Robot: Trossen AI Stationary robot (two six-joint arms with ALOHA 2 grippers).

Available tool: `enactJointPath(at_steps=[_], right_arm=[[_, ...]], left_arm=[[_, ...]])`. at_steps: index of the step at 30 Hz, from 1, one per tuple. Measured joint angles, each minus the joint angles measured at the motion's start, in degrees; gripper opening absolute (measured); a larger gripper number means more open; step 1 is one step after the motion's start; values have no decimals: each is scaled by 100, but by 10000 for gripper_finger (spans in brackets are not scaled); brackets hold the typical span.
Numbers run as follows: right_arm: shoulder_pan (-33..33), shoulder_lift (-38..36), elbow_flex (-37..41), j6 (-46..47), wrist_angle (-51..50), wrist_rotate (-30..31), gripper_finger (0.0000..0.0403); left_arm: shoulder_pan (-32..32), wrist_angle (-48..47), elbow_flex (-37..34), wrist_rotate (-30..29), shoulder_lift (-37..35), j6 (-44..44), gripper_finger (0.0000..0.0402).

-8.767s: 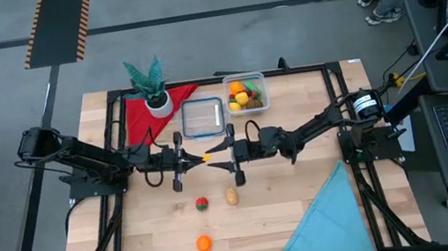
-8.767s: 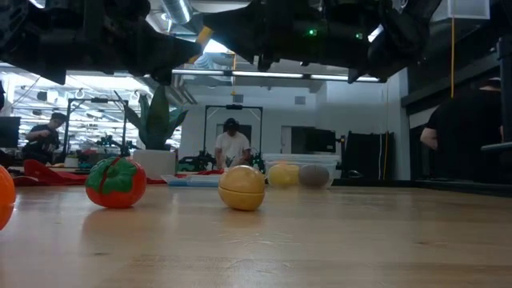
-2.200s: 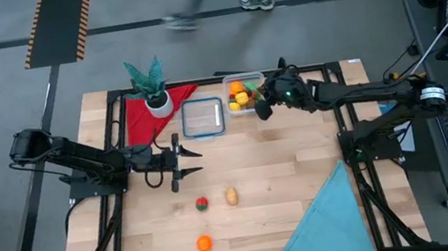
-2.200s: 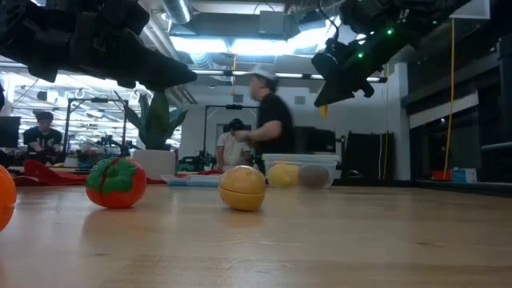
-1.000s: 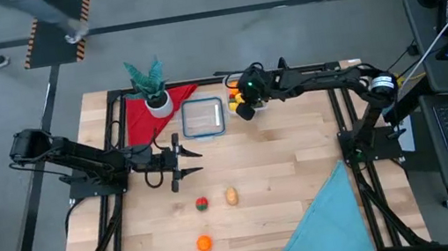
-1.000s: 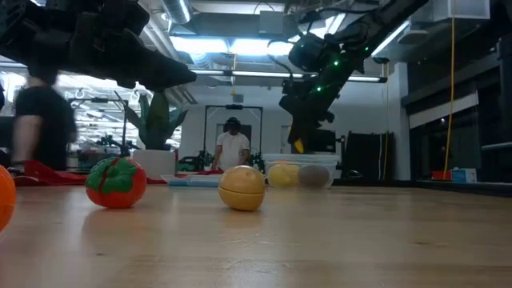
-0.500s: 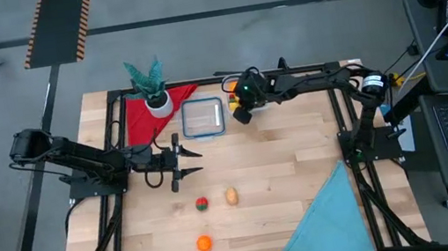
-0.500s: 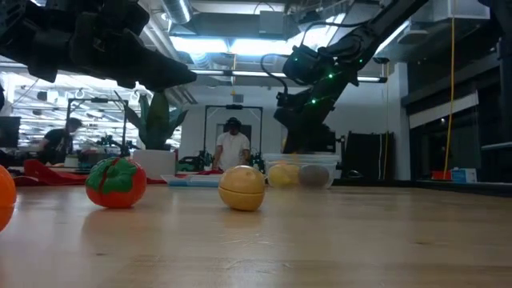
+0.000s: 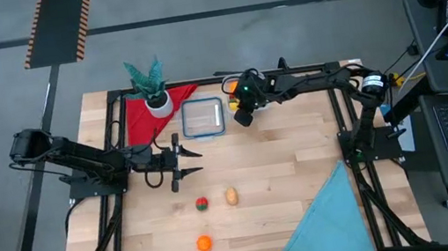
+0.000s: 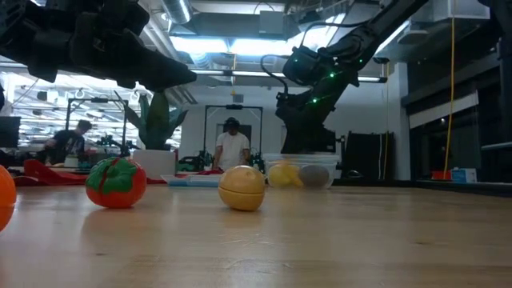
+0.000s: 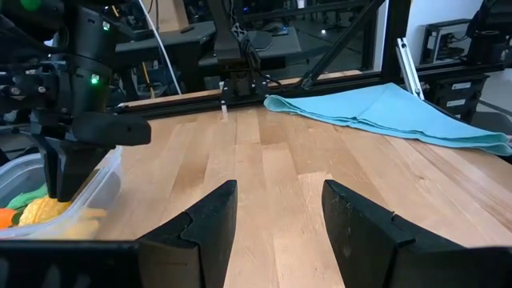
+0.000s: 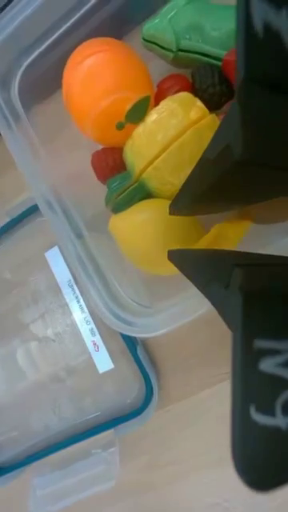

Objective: Pick and placing Produce into tupperware
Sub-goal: Put the yellow squash into the transparent bin, then put the strawberry into the transparent bin

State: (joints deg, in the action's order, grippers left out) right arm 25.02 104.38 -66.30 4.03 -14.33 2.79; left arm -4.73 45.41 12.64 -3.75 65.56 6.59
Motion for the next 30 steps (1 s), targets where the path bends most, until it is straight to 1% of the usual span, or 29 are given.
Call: enactJointPath(at_steps=[3,9,11,14,17,20,23,26,30], right_arm=[[17,0,-147,-14,-354,8,80],[71,-2,-1049,53,-1698,16,80],[57,-10,-1263,-20,-1810,14,80],[-91,-190,-1197,-48,-1812,136,80],[-366,-548,-812,2,-1690,711,80],[-706,-1124,-211,122,-1121,1050,80],[-1074,-1711,566,281,-189,1062,80],[-1446,-2226,1317,203,761,1055,80],[-1941,-2703,2186,178,1716,1064,80]], left_arm=[[0,-2,0,-1,0,2,176],[0,0,0,-2,0,3,176],[0,-2,0,-11,0,4,176],[-2,-116,0,-252,-8,-2,176],[-2,-483,2,-472,-151,-29,176],[-4,-981,-1,-483,-375,-31,176],[-42,-1107,0,-490,-648,-31,176],[-140,-1366,2,-494,-969,-31,176],[-313,-2153,4,-493,-1456,-35,176]])
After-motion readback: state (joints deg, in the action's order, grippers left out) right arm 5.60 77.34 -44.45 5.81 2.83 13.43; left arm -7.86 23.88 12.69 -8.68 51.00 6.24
